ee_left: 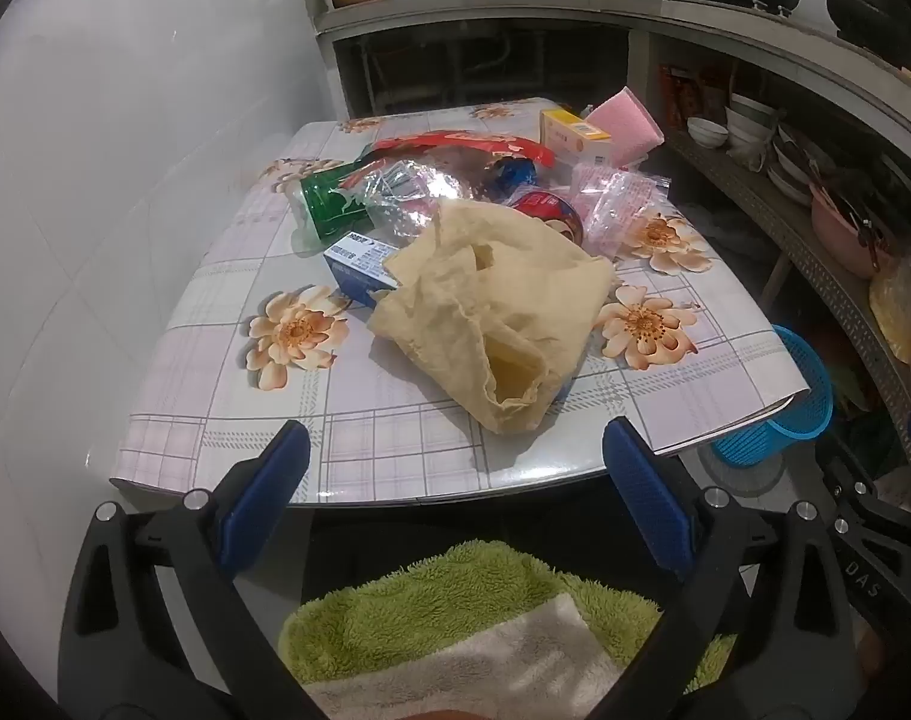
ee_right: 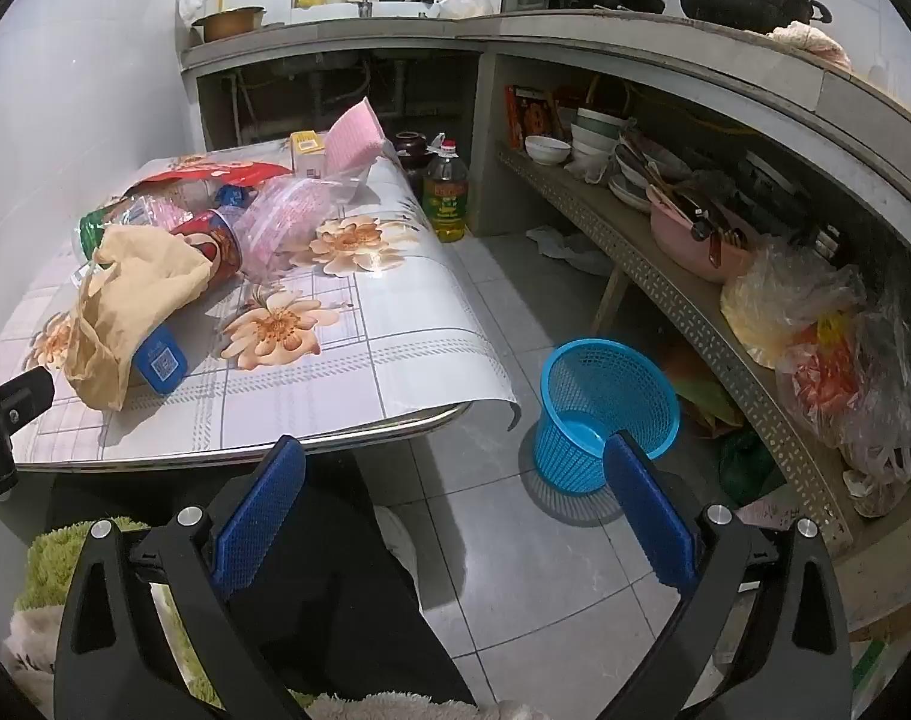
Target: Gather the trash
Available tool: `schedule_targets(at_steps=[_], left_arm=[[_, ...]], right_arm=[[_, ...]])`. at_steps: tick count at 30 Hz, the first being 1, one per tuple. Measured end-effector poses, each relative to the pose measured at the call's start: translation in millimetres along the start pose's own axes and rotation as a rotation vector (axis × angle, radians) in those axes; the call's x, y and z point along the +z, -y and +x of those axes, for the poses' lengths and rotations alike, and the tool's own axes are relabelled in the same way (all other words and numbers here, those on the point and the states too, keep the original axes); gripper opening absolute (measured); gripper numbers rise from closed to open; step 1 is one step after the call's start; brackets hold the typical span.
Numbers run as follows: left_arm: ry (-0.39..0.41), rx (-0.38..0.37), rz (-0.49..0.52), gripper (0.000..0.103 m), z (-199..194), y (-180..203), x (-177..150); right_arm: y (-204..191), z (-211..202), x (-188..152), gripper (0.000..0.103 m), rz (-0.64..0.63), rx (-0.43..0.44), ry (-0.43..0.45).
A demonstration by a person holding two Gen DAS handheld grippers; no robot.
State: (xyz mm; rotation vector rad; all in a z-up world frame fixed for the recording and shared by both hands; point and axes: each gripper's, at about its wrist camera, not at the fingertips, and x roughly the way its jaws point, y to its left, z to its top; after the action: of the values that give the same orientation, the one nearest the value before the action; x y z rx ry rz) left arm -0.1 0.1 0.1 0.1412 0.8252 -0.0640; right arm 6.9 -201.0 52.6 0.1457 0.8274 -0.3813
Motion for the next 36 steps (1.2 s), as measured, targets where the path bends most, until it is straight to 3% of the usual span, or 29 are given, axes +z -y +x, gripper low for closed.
schedule_targets(at_steps=[36], left_arm=[[-0.037,-0.004,-0.028,0.094,8.8,-5.5,-4.5]], right_arm=[[-1.6,2.0,-0.5,0.097,0.000,0.001,0.000]])
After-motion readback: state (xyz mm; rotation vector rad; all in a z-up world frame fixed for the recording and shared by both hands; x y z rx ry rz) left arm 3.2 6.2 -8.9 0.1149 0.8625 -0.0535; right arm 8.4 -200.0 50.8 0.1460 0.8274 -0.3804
